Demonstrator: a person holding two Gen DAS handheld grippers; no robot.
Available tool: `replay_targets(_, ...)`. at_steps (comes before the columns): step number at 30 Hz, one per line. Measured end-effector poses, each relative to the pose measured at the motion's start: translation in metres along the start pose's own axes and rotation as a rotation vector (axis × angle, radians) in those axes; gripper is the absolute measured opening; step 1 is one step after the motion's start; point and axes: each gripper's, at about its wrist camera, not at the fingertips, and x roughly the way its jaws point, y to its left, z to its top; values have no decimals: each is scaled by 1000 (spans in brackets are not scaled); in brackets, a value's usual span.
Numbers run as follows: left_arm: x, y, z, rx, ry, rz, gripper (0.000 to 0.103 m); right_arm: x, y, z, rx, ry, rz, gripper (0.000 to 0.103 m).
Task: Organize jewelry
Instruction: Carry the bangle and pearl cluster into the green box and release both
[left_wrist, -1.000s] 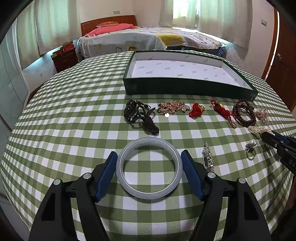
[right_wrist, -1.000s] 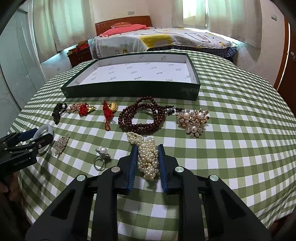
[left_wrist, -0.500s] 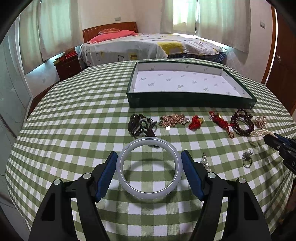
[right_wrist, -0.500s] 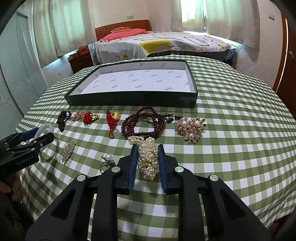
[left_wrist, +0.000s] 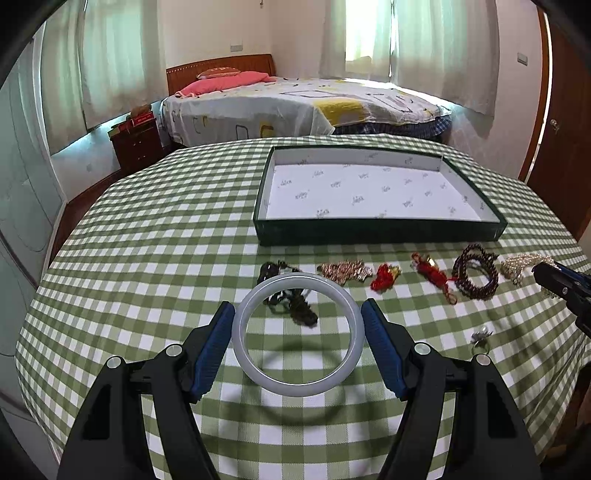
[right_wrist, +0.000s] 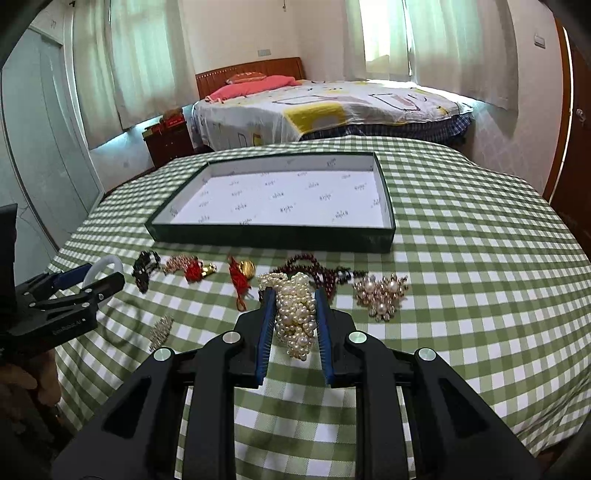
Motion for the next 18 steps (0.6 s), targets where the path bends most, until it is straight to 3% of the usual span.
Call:
replay_targets(10,-8,-12,34,25,-59,-22,68,-14,0,44,-6,-95,11,21)
replay_targets(18,3,-26,78,30,-109,-58,68,3,-8,89,-5,-153,16,21)
